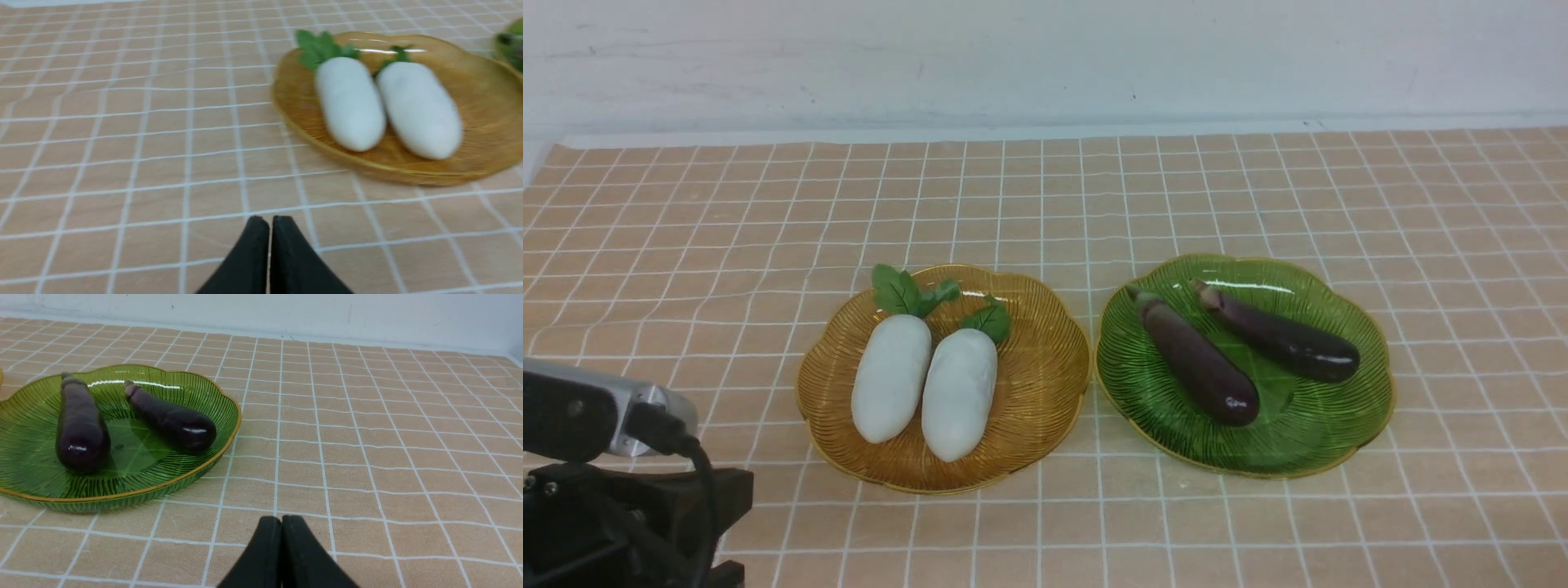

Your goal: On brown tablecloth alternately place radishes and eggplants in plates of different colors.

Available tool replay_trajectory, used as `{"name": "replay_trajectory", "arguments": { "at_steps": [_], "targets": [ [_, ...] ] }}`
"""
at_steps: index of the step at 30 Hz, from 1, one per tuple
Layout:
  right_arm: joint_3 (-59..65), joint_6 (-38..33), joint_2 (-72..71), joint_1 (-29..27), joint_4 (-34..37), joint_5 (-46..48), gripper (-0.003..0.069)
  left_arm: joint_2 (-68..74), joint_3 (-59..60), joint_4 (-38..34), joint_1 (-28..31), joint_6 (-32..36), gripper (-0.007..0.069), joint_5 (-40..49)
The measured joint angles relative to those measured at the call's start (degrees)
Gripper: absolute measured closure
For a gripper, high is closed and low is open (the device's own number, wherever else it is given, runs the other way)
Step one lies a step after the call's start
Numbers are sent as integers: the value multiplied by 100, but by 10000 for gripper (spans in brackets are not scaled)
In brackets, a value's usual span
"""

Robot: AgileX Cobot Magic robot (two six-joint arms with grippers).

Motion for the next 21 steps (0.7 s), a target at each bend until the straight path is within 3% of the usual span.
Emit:
{"name": "replay_trajectory", "arguments": {
  "at_steps": [6, 21],
  "targets": [
    [0, 0, 0, 0, 0, 0, 674, -549, 280, 138, 435, -5, 627, -10],
    [0, 0, 0, 0, 0, 0, 674, -576, 280, 420, 448, -10, 627, 328]
  ]
}}
